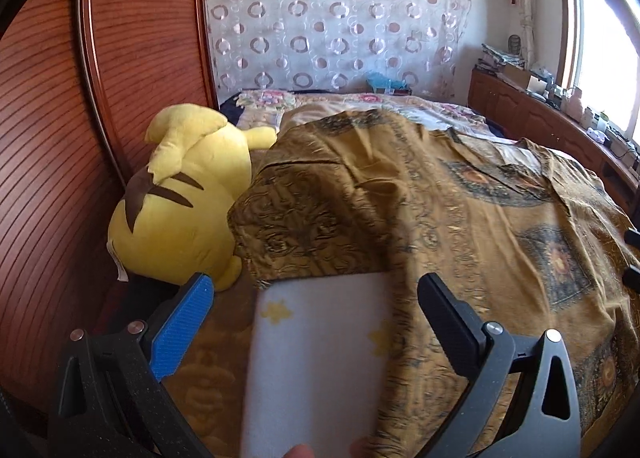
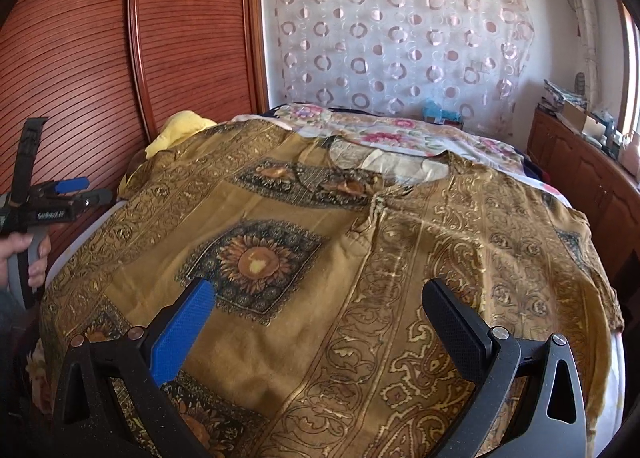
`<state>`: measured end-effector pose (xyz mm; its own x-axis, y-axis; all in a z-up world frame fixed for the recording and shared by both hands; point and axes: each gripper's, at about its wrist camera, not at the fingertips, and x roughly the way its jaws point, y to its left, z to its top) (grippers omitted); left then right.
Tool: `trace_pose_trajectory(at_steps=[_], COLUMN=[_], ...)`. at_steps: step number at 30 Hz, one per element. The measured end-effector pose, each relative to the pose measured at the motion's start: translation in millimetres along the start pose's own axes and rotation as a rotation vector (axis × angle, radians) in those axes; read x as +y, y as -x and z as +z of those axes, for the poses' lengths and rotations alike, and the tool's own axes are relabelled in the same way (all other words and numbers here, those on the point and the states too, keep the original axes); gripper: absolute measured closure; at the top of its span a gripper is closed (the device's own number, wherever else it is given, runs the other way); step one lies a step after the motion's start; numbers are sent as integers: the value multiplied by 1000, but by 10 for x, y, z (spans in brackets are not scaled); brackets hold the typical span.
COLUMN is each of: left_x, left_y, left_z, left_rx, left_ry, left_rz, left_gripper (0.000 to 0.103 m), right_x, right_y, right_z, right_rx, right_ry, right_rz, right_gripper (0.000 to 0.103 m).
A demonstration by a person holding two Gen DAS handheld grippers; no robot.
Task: Fold small clothes
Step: 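Grasp the golden shirt's side edge with the left gripper and fold it inward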
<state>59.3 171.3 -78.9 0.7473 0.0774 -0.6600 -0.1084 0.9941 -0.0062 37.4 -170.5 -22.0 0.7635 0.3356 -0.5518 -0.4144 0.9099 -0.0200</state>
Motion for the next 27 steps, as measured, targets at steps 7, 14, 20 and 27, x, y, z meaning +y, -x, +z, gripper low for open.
trace_pose_trajectory(at_steps=[7,14,20,27], left_x=[265,492,627,563], left_y=[-300,-670,-813,-762], left_z=[130,197,189,220], left_rx=[80,174,212,203], left_ry=[54,147,214,174], left_rz=[-55,-127,-191,-226], left_gripper=[15,29,37,72], right_x=[4,53,68,61], right_y=[50,41,-28,-55], right_z=[8,-33,-18,0], right_rx=[15,10,6,6], right_ry=[30,34,28,28], right_rz=[0,4,8,9], right_gripper=[0,0,0,0])
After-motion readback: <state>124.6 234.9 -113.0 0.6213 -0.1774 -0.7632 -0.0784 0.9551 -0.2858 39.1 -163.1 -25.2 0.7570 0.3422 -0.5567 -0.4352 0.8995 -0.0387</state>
